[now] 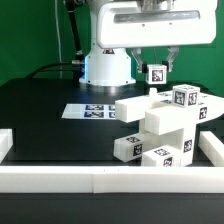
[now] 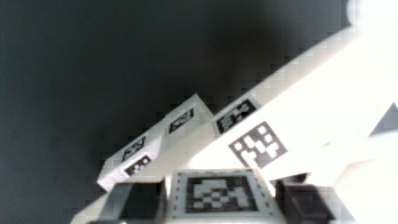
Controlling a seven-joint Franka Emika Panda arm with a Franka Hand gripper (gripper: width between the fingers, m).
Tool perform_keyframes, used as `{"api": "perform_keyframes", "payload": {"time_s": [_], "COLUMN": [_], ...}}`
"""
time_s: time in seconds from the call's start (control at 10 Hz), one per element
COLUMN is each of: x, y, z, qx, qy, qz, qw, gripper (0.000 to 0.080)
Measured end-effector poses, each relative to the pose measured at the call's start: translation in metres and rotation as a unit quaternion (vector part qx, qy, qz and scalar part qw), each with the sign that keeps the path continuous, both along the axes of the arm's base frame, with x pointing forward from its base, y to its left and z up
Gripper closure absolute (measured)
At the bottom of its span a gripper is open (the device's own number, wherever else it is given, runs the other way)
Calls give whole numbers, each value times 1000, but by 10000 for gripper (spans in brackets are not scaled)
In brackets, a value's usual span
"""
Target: Assemble chair
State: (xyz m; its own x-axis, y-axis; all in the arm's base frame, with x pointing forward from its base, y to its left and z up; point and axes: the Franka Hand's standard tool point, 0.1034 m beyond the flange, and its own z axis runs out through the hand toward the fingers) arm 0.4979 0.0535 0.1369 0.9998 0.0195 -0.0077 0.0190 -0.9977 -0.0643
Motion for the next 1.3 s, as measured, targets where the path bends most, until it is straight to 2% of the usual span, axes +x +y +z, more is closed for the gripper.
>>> {"api": "perform_keyframes", "payload": {"time_s": [0.3,0.6,1.3], "x": [0,12,8], "y": [-1,-8,-5], "z": [-2,-4,-10], "qx": [-1,-5,-7], "qy": [2,1,6], "qz": [3,9,11], "qw": [1000,1000,1000], "gripper": [509,509,509]}}
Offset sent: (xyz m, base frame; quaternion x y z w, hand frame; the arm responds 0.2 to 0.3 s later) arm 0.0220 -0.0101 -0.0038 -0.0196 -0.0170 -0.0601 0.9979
